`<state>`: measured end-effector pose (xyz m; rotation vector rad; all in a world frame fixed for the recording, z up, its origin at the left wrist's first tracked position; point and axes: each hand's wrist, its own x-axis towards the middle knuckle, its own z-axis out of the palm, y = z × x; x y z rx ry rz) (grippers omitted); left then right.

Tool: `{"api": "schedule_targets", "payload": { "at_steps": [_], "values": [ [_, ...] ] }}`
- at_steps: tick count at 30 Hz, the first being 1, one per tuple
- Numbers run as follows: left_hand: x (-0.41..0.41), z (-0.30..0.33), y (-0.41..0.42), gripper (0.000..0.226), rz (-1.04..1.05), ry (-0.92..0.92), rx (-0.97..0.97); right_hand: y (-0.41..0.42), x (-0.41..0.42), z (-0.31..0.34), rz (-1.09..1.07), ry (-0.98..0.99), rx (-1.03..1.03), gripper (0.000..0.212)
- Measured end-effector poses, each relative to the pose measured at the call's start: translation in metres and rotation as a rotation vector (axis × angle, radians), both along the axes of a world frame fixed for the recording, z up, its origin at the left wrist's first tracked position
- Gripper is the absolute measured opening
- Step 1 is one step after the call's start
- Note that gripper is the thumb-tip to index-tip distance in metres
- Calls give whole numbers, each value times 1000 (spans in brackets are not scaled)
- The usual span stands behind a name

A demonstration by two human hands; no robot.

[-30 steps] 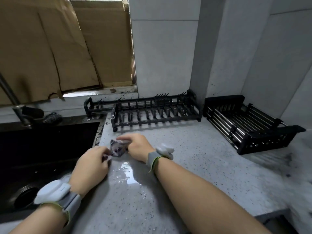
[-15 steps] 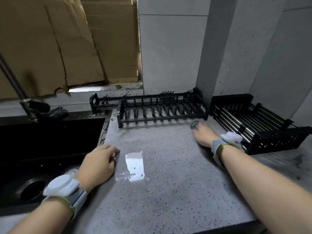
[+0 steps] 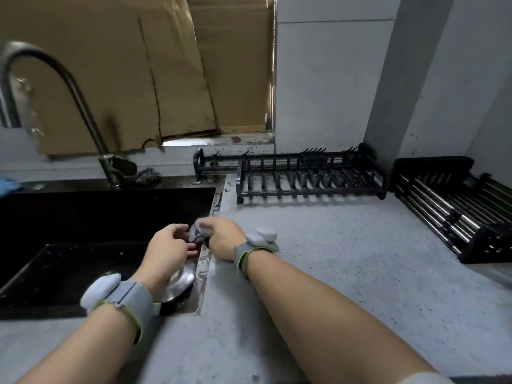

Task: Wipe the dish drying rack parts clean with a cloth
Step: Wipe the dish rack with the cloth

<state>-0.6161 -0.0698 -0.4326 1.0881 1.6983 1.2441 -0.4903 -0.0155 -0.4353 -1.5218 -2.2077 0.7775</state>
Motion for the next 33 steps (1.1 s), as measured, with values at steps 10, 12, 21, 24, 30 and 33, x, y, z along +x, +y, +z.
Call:
{"api": "schedule_targets", "payload": {
  "at_steps": [10,12,21,24,30,33],
  "values": [
    [-21,15,-25,44,-116,534,12,-20,42,48,-134,448,-61,36],
    [-4,16,-30,41,-188,604,30,-17,88,56,-242,503,-44,40],
    [30,9,-47,37,-280,927,14,-16,206,-4,-298,-303,64,46],
    [24,8,-52,44,-229,812,27,-24,175,-6,-242,-278,74,47],
    [-5,-9,-43,49,-114,200,-49,-65,22,-16,-34,-219,141,36],
    [-19,-7,-49,37,-57,136,-67,-89,-28,1,75,-228,108,35]
  ]
}}
